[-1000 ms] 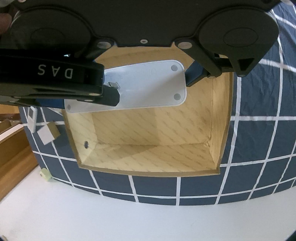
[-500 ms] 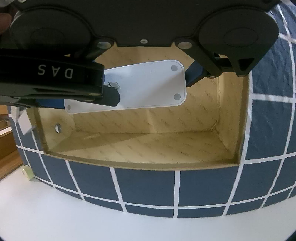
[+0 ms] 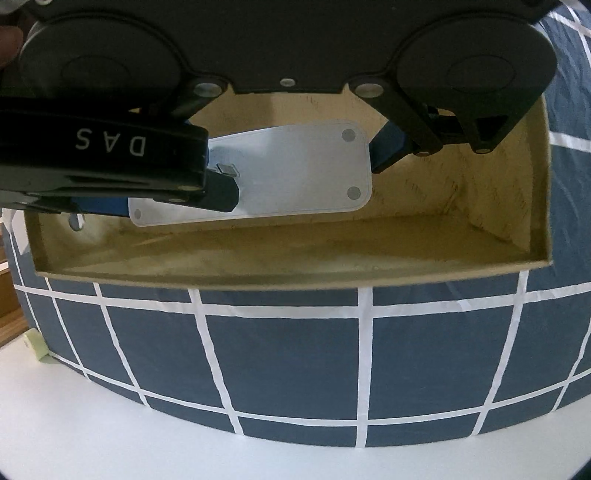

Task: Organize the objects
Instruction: 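Lower the power strip into the box and open the right gripper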

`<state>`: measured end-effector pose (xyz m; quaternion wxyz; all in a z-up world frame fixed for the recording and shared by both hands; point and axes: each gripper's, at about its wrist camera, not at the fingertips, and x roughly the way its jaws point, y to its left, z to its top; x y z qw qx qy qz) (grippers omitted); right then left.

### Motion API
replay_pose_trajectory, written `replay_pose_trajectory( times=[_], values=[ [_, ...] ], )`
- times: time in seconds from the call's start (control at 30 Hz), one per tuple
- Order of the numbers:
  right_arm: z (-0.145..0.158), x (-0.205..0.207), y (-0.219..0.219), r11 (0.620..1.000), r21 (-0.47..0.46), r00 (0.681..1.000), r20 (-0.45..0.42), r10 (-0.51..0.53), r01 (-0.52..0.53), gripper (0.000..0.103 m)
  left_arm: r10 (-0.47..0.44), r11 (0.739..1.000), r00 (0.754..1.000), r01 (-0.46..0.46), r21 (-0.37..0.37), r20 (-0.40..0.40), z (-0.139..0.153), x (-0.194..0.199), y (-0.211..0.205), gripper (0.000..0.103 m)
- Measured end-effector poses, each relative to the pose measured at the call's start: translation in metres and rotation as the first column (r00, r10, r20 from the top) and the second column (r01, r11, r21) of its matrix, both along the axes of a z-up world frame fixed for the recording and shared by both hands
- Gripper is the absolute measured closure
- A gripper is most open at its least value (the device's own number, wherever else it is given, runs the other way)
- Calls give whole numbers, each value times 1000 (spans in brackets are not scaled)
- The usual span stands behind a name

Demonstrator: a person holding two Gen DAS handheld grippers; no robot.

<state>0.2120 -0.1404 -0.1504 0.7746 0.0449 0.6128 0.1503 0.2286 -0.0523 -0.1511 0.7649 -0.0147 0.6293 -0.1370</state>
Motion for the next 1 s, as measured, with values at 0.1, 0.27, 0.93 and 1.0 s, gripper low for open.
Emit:
replay_pose_trajectory(
  times=[0.1,0.27,0.93,1.0],
  values=[
    [-5,5,1,1000,-3,1000,-8,-1,1,16,-2,1000,1000,2,0,-8,-5,5,-1,11],
    [-11,9,3,1000,-3,1000,-21,-6,6,16,-14,1000,1000,14,5,-17,-11,13,-1,11],
    [-20,19,11,1000,-22,999,-51,-19,18,15,-14,1000,999,14,-2,-47,-21,26,5,12],
    [-19,19,9,1000,-17,998,-55,-28,27,15,-7,1000,999,7,-4,-45,-19,26,5,11]
  ],
)
